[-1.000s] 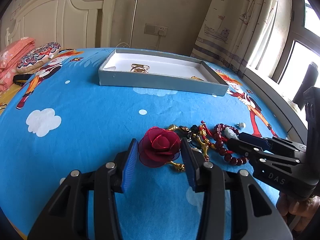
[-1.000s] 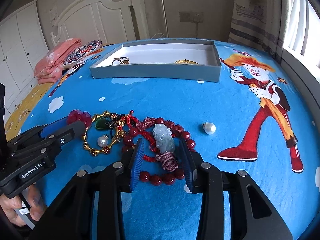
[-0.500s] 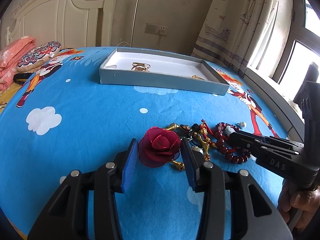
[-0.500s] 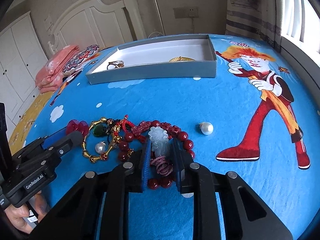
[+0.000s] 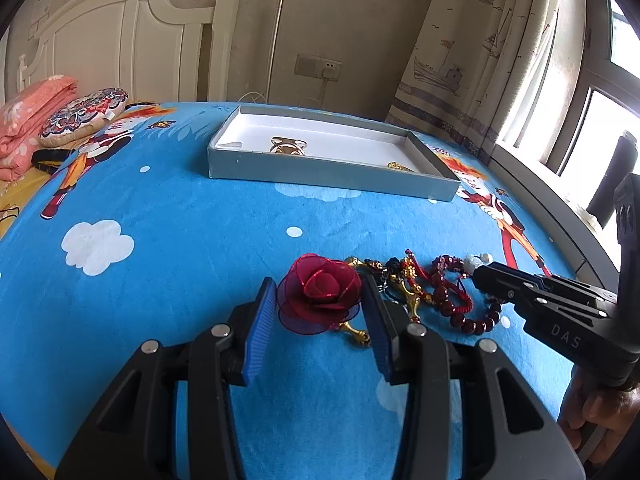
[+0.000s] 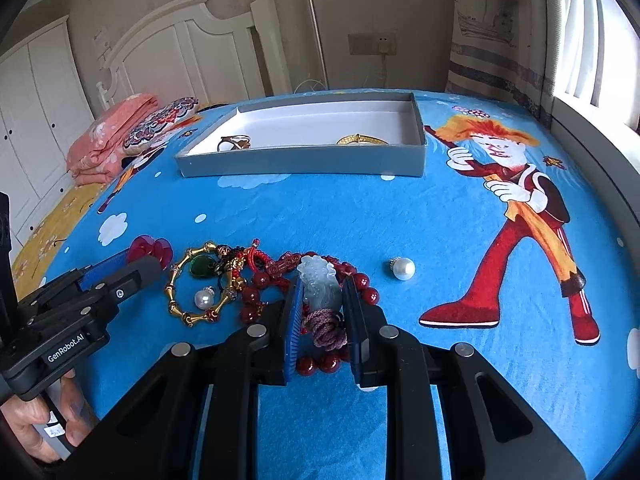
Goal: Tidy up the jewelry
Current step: 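Grasp the red rose brooch with the left gripper while the right gripper grasps the jade pendant, then carry the rose brooch and jade pendant over the tray with both grippers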
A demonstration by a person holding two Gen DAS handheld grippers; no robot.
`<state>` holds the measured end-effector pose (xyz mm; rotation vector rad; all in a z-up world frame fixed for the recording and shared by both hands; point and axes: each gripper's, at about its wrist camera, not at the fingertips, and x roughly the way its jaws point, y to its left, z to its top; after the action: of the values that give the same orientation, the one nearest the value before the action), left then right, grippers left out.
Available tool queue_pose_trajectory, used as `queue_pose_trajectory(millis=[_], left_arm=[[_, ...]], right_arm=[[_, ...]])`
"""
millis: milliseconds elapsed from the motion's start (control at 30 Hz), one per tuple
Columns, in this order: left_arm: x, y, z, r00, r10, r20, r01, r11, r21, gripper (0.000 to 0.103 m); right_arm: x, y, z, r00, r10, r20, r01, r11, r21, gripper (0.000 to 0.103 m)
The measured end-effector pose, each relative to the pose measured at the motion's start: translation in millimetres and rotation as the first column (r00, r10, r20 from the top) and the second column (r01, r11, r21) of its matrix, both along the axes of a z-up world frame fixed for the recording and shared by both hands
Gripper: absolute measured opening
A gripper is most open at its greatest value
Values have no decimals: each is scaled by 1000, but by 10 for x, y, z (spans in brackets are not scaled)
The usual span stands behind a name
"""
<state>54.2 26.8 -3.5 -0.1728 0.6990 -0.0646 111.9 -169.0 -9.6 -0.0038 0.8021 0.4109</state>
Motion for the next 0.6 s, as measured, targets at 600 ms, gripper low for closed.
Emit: queue_pose_trajectory(millis=[600], left_arm=[[32, 97, 167, 999, 27, 35, -28, 999, 38, 42]], right_arm=[[-10, -85, 105, 998, -49, 42, 48, 999, 4, 20]])
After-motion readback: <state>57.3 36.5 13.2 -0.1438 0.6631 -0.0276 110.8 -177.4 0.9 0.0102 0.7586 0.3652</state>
